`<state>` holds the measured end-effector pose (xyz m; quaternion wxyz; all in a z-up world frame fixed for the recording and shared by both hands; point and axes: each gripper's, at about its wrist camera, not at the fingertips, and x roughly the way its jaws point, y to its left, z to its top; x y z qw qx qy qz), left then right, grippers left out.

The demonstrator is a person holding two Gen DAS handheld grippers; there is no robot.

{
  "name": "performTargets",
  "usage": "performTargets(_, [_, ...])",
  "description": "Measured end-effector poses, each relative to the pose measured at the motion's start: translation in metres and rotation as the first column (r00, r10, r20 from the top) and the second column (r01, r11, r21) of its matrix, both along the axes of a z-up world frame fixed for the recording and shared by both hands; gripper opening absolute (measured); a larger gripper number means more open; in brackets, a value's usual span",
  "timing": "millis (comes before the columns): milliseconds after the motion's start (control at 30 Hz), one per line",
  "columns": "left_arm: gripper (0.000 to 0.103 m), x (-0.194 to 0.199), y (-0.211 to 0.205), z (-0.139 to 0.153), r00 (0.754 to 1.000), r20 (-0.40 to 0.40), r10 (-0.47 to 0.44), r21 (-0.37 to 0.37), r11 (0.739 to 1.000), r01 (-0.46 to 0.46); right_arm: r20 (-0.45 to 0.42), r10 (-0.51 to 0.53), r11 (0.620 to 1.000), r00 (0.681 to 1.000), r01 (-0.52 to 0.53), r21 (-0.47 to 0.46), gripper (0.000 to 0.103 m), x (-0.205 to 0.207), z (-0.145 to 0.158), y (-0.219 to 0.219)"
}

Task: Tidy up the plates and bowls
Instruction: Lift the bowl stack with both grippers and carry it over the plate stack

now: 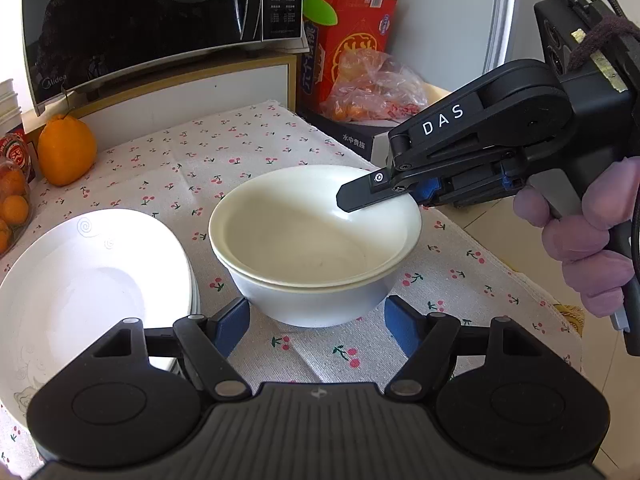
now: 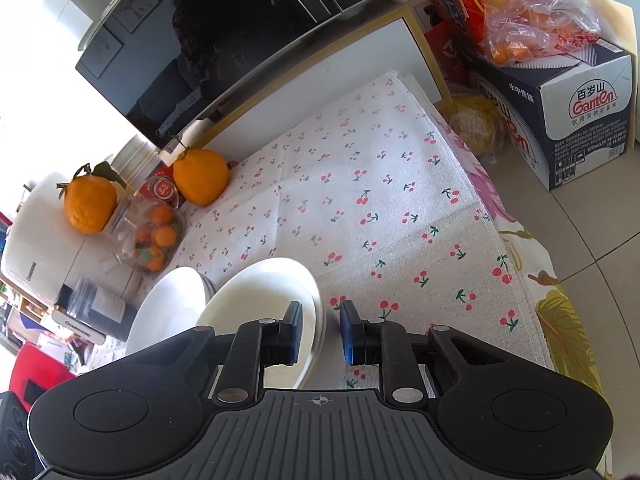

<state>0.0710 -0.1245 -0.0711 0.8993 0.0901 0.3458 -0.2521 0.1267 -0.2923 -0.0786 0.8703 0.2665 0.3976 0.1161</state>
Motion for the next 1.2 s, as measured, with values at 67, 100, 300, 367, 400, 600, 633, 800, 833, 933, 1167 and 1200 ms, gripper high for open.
performTargets(67, [0.071, 0.0, 0.001, 0.003, 1.0, 0.004, 0.003, -0.007, 1.0, -0.003, 0.008, 0.0, 1.0, 1.0, 0.0, 0.002, 0.02, -0.001, 0.004, 0.001])
performTargets(100, [0.071, 0.0, 0.002, 0.004, 1.0, 0.006, 0.004, -0.012, 1.0, -0.004, 0.014, 0.0, 1.0, 1.0, 0.0, 0.004, 0.02, -0.001, 0.005, 0.002])
performTargets(300, [0.071, 0.0, 0.008, 0.011, 1.0, 0.023, 0.018, -0.03, 0.999, -0.017, 0.044, 0.007, 1.0, 0.999, -0.007, 0.009, 0.02, -0.003, 0.016, 0.007])
performTargets(367, [0.071, 0.0, 0.01, 0.013, 0.999, 0.028, 0.021, -0.034, 0.999, -0.02, 0.052, 0.005, 1.0, 0.999, -0.006, 0.015, 0.02, -0.002, 0.018, 0.008])
performTargets(400, [0.071, -0.001, 0.01, 0.014, 0.999, 0.032, 0.022, -0.035, 0.999, -0.021, 0.055, 0.004, 1.0, 0.998, -0.005, 0.018, 0.02, -0.002, 0.019, 0.008])
performTargets(600, [0.071, -0.004, 0.018, 0.022, 0.998, 0.054, 0.033, -0.055, 0.998, -0.03, 0.078, -0.006, 0.999, 0.997, 0.003, 0.038, 0.02, 0.0, 0.027, 0.013])
performTargets(633, [0.071, -0.006, 0.02, 0.023, 0.998, 0.057, 0.036, -0.057, 0.998, -0.033, 0.083, -0.007, 0.999, 0.996, 0.003, 0.042, 0.02, 0.001, 0.029, 0.015])
performTargets(800, [0.071, -0.002, 0.029, 0.031, 0.997, 0.063, 0.052, -0.055, 0.997, -0.048, 0.103, -0.003, 0.998, 0.995, -0.003, 0.058, 0.02, 0.005, 0.034, 0.026])
performTargets(833, [0.071, -0.002, 0.032, 0.032, 0.996, 0.064, 0.055, -0.054, 0.997, -0.051, 0.106, -0.001, 0.998, 0.994, -0.005, 0.061, 0.02, 0.006, 0.035, 0.028])
performTargets(933, [0.071, -0.001, 0.04, 0.035, 0.995, 0.069, 0.065, -0.05, 0.997, -0.061, 0.113, 0.005, 0.997, 0.994, -0.013, 0.072, 0.02, 0.01, 0.037, 0.038])
performTargets(1167, [0.071, 0.002, 0.058, 0.036, 0.993, 0.06, 0.099, -0.052, 0.994, -0.096, 0.118, 0.023, 0.996, 0.993, -0.032, 0.079, 0.02, 0.02, 0.037, 0.061])
performTargets(1200, [0.071, 0.002, 0.061, 0.036, 0.993, 0.059, 0.104, -0.052, 0.994, -0.101, 0.118, 0.026, 0.996, 0.993, -0.035, 0.079, 0.02, 0.022, 0.037, 0.065])
